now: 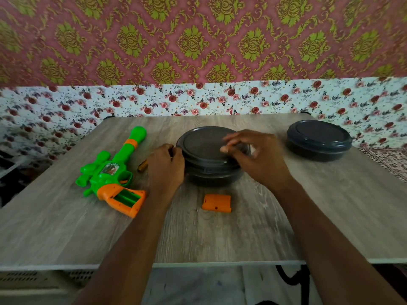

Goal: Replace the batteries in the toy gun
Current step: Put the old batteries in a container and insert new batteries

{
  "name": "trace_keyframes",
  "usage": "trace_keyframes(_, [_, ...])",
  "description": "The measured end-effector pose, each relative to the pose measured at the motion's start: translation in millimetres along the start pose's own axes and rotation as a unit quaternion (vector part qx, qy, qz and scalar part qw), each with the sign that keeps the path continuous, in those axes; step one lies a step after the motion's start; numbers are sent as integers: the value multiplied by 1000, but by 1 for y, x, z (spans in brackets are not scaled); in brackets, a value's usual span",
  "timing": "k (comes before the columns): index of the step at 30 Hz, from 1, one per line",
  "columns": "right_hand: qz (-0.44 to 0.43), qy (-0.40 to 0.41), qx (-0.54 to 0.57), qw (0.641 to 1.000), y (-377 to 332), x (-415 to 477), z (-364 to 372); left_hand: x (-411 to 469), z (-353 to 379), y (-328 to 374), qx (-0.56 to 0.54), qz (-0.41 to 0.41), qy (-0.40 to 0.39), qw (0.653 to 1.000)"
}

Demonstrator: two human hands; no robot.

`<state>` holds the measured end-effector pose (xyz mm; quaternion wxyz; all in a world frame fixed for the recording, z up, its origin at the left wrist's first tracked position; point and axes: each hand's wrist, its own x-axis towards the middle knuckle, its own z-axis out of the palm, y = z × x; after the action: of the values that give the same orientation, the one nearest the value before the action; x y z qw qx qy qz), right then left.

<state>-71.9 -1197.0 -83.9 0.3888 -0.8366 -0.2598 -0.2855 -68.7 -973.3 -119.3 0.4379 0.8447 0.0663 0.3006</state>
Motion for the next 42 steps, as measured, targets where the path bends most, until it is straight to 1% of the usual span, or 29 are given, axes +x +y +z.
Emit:
trace_keyframes(2, [83, 98, -21, 991, 2, 4, 3, 0, 1, 0, -1, 8, 3, 1000])
trace_keyframes(3, [144, 115, -30, 982, 2, 8, 3, 0, 1, 0, -2, 12, 5, 1000])
trace_keyframes(4, [210, 106, -32, 972, 5, 14, 3, 0, 2, 0, -2, 12, 3, 1000])
trace_keyframes(5, [274, 78, -23, 958, 11, 18, 6, -1, 3, 0, 1, 8, -6, 1000])
trace_keyframes(7, [379, 22, 27, 925, 23, 25, 15, -2, 4, 1, 10, -7, -27, 1000])
trace_keyframes(8, [413, 13, 65, 909, 28, 27, 20, -1, 4, 1, 12, -13, -34, 999])
trace_keyframes(10, [441, 27, 152, 884, 33, 24, 27, -1, 3, 1, 11, -15, -40, 999])
trace_keyframes(12, [443, 47, 217, 868, 31, 21, 28, 0, 1, 3, 16, -18, -38, 999])
trace_keyframes(14, [444, 57, 258, 856, 32, 18, 30, 0, 1, 3, 16, -16, -33, 999])
trace_keyframes(17, [429, 73, 281, 855, 30, 17, 36, 0, 1, 2, -17, -28, -42, 999])
trace_keyframes(20, [420, 84, 326, 843, 27, 15, 41, 2, 1, -2, -67, -62, -64, 994])
trace_keyframes(23, [413, 108, 344, 836, 26, 14, 40, 1, 3, 0, -104, -90, -42, 990])
trace_keyframes(25, [414, 125, 362, 826, 26, 13, 39, 0, 1, 6, -125, -104, -39, 986])
trace_keyframes(27, [404, 139, 378, 821, 25, 12, 38, -1, 1, 10, -136, -113, -49, 983])
trace_keyframes(29, [386, 153, 391, 821, 24, 11, 38, 0, 0, 16, -134, -125, -80, 980])
trace_keyframes(30, [373, 158, 395, 824, 24, 11, 38, 3, 0, 19, -157, -146, -104, 971])
trace_keyframes(32, [347, 159, 399, 833, 24, 12, 37, 10, 1, 26, -220, -213, -147, 941])
trace_keyframes(33, [337, 153, 405, 836, 22, 12, 37, 14, 2, 27, -230, -240, -150, 931])
trace_keyframes(34, [333, 148, 413, 835, 22, 12, 37, 20, 4, 25, -228, -251, -147, 929])
trace_keyframes(36, [338, 144, 416, 832, 22, 14, 38, 24, 5, 30, -211, -242, -127, 939])
trace_keyframes(40, [385, 150, 352, 840, 25, 17, 32, 20, 4, 37, -148, -143, -130, 970])
trace_keyframes(42, [393, 133, 354, 838, 24, 18, 28, 20, 8, 32, -159, -135, -123, 970])
